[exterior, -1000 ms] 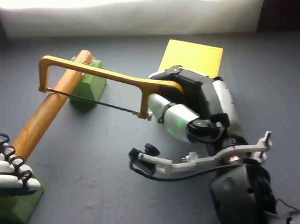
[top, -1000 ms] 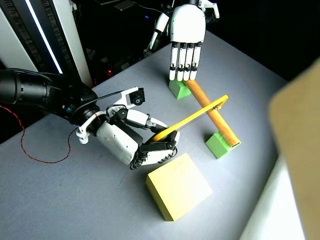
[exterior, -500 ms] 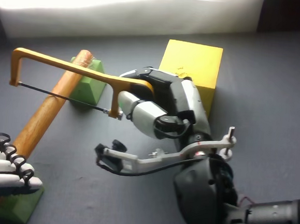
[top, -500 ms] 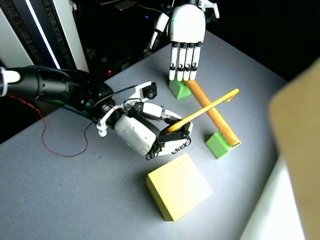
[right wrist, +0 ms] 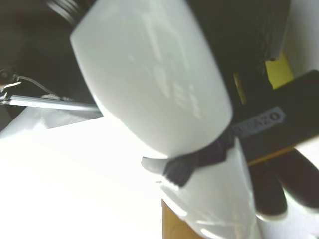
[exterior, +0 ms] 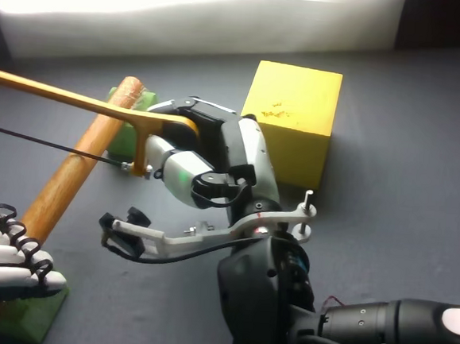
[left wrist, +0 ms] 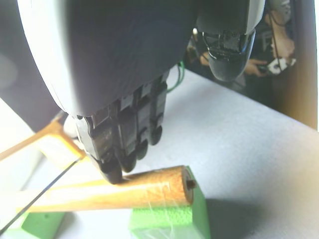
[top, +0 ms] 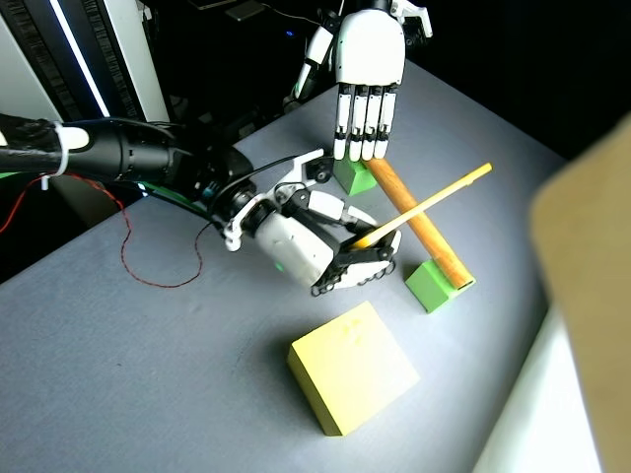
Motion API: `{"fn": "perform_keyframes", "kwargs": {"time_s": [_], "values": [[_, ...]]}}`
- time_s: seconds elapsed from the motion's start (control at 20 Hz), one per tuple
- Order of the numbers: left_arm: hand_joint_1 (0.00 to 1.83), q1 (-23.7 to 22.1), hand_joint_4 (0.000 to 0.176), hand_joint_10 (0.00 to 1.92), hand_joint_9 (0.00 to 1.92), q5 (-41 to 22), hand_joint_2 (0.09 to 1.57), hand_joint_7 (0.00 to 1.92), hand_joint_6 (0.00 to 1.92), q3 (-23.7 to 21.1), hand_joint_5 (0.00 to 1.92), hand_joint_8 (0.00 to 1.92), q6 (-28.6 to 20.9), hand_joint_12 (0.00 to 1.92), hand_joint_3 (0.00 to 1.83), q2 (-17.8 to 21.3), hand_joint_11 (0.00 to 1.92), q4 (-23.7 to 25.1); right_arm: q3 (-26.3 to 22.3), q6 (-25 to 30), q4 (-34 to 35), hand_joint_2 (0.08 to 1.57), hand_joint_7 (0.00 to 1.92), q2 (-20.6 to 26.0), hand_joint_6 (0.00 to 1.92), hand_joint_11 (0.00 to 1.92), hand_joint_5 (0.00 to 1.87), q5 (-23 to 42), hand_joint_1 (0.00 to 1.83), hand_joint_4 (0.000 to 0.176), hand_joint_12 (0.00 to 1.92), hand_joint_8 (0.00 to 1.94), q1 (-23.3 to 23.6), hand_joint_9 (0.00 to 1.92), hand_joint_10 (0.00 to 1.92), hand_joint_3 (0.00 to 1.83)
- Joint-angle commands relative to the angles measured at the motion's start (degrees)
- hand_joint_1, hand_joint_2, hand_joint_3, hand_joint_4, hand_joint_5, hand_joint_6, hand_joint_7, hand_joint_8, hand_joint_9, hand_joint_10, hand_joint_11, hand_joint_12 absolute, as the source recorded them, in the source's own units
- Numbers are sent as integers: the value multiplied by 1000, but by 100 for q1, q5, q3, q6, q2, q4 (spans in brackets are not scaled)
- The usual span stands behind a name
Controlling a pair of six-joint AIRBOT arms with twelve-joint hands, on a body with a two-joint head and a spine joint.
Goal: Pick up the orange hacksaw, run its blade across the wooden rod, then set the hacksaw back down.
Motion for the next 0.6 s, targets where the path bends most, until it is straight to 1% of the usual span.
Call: {"fn": "perform_keyframes", "kwargs": {"time_s": [0.0,0.05,0.15,0.25,0.4,0.5,0.55], "values": [[3,-54,0,0,106,-154,1209,121,0,16,129,0,-3,268,1,-7,0,-81,14,133,-505,1117,978,-13,922,908,884,359,1377,0,1291,1004,56,964,1244,2],[31,-54,0,4,117,-154,1210,136,7,16,146,5,-3,270,0,-7,0,-81,13,137,-504,1121,966,-25,933,906,881,368,1376,0,1290,1024,48,950,1253,2],[8,-54,0,5,133,-155,1213,153,5,17,162,5,-3,319,2,-7,0,-81,7,127,-507,1127,957,-4,952,889,870,363,1375,0,1317,1032,17,935,1280,1],[0,-54,0,0,126,-155,1210,140,0,19,147,0,-3,307,0,-7,0,-81,-28,130,-521,1124,965,64,961,913,858,430,1377,0,1294,1015,-42,960,1248,0],[1,-54,0,0,108,-155,1212,122,0,18,129,0,-3,244,1,-7,0,-81,-110,232,-764,1125,953,297,930,907,884,487,1375,0,1309,1045,-240,938,1272,0],[0,-54,0,1,112,-155,1216,127,2,17,134,2,-3,270,1,-7,0,-81,-193,300,-915,1130,948,486,955,893,867,516,1374,0,1322,1059,-382,929,1281,1],[0,-52,0,5,121,-155,1217,130,4,18,140,3,-3,274,1,-7,0,-81,-280,299,-932,1135,996,616,991,870,883,576,1262,0,1333,1099,-456,954,1051,1]]}}
